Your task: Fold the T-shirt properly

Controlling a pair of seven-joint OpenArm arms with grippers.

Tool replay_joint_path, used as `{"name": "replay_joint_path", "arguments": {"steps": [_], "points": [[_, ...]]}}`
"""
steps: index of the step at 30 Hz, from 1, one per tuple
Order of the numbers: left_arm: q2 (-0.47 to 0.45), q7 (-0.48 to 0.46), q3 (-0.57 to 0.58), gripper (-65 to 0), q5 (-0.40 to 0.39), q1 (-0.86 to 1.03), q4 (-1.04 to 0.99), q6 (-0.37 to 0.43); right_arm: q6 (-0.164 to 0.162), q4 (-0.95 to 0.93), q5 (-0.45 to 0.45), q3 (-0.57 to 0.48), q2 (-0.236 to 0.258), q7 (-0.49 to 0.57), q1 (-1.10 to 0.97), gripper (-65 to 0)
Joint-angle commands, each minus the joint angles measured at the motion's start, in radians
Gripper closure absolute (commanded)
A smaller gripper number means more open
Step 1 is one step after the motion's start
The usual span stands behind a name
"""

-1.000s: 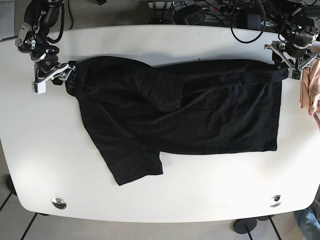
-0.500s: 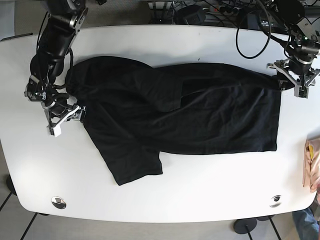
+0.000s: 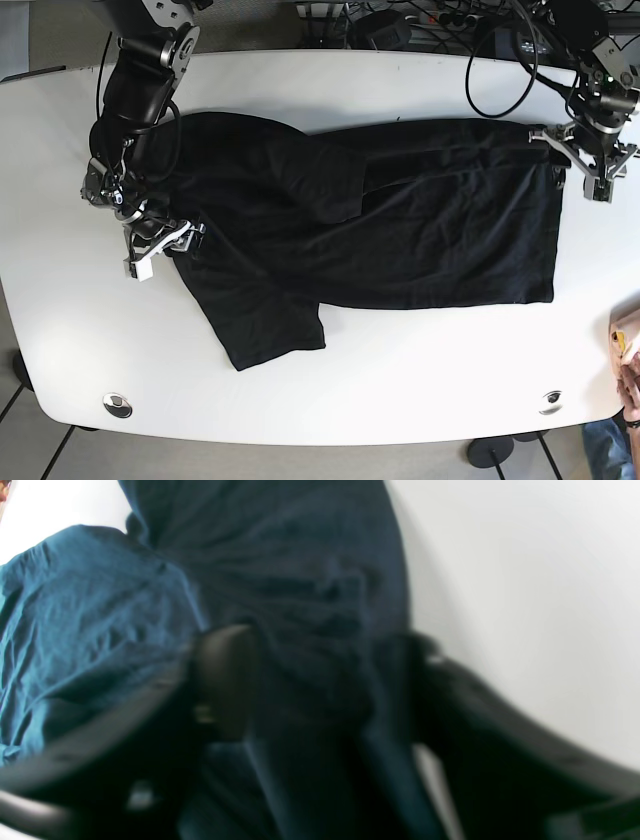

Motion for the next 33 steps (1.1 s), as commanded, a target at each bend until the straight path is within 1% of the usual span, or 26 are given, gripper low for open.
{"name": "replay_joint_path", "arguments": {"steps": [1, 2, 4, 5, 6, 7, 9, 11, 12, 16, 18, 19, 21, 23, 27, 28, 29, 30, 31, 32, 33], "points": [[-0.018, -0.027, -0.005, -30.3, -0.012, -0.070, -0.035, 0.005, -0.005, 0.005, -0.017, -0.001, 0.004, -0.031, 0.011, -21.4], [-0.038, -0.027, -0.002, -33.3, -0.012, -0.103, -0.064, 0.005, -0.005, 0.005, -0.017, -0.001, 0.004, -0.031, 0.013, -14.9], [-0.068, -0.027, 0.001, -41.1, -0.012, -0.173, -0.157, 0.086, -0.005, 0.005, -0.018, -0.001, 0.004, -0.031, 0.020, -3.5], [-0.078, -0.027, 0.003, -43.9, -0.012, -0.211, -0.219, 0.124, -0.005, 0.005, -0.020, -0.001, 0.004, -0.031, 0.025, -1.6], [-0.098, -0.028, 0.003, -46.5, -0.012, -0.270, -0.309, 0.170, -0.005, 0.005, -0.018, -0.001, 0.004, -0.031, 0.025, -2.9], [-0.118, -0.028, 0.001, -46.7, -0.012, -0.302, -0.369, 0.186, -0.005, 0.005, -0.018, -0.001, 0.004, -0.031, 0.025, -2.9], [-0.164, -0.037, 0.003, -46.5, -0.015, -0.380, -0.543, 0.186, -0.005, 0.005, -0.018, -0.001, 0.004, -0.031, 0.027, -2.9], [-0.196, -0.088, 0.003, -46.7, -0.017, -0.439, -0.684, 0.186, -0.005, 0.005, -0.012, -0.001, 0.004, -0.031, 0.027, -2.9], [-0.216, -0.131, 0.010, -46.7, -0.015, -0.469, -0.774, 0.186, -0.005, 0.005, -0.011, -0.001, 0.004, -0.031, 0.027, -2.9], [-0.260, -0.251, 0.122, -46.5, -0.020, -0.521, -0.991, 0.186, -0.005, 0.006, -0.011, -0.001, 0.004, -0.031, 0.027, -2.9], [-0.262, -0.310, 0.164, -46.5, -0.020, -0.532, -1.058, 0.186, -0.005, 0.008, -0.009, -0.001, 0.004, -0.031, 0.027, -2.9], [-0.262, -0.324, 0.184, -46.5, -0.020, -0.535, -1.090, 0.186, -0.005, 0.008, -0.009, 0.000, 0.004, -0.031, 0.027, -2.9], [-0.253, -0.324, 0.214, -46.5, -0.021, -0.535, -1.112, 0.186, -0.005, 0.008, -0.009, 0.002, 0.003, -0.031, 0.027, -2.9], [-0.205, -0.324, 0.260, -46.5, -0.021, -0.535, -1.116, 0.189, -0.005, 0.008, -0.009, 0.005, 0.003, -0.031, 0.025, -2.9], [-0.150, -0.326, 0.296, -46.3, -0.018, -0.535, -1.119, 0.190, -0.005, 0.008, -0.009, 0.005, -0.010, -0.031, 0.022, -2.9], [-0.139, -0.327, 0.307, -42.4, -0.015, -0.537, -1.119, 0.193, -0.005, 0.008, -0.009, 0.005, -0.013, -0.031, 0.022, -2.9], [-0.138, -0.327, 0.310, -36.1, -0.015, -0.540, -1.119, 0.201, -0.005, 0.008, -0.009, 0.005, -0.014, -0.031, 0.022, -2.7], [-0.136, -0.327, 0.310, -27.1, -0.015, -0.554, -1.119, 0.229, -0.005, 0.008, -0.009, 0.005, -0.014, -0.031, 0.024, -2.7], [-0.136, -0.327, 0.308, -11.4, -0.015, -0.563, -1.115, 0.266, -0.005, 0.008, -0.009, 0.005, -0.014, -0.031, 0.027, -2.2], [-0.136, -0.327, 0.311, -2.1, -0.015, -0.561, -1.110, 0.278, -0.005, 0.008, -0.009, 0.002, -0.014, -0.031, 0.027, -2.1], [-0.136, -0.324, 0.311, 0.0, -0.015, -0.561, -1.109, 0.276, -0.005, 0.008, -0.009, 0.002, -0.014, -0.031, 0.028, -2.1]]}}
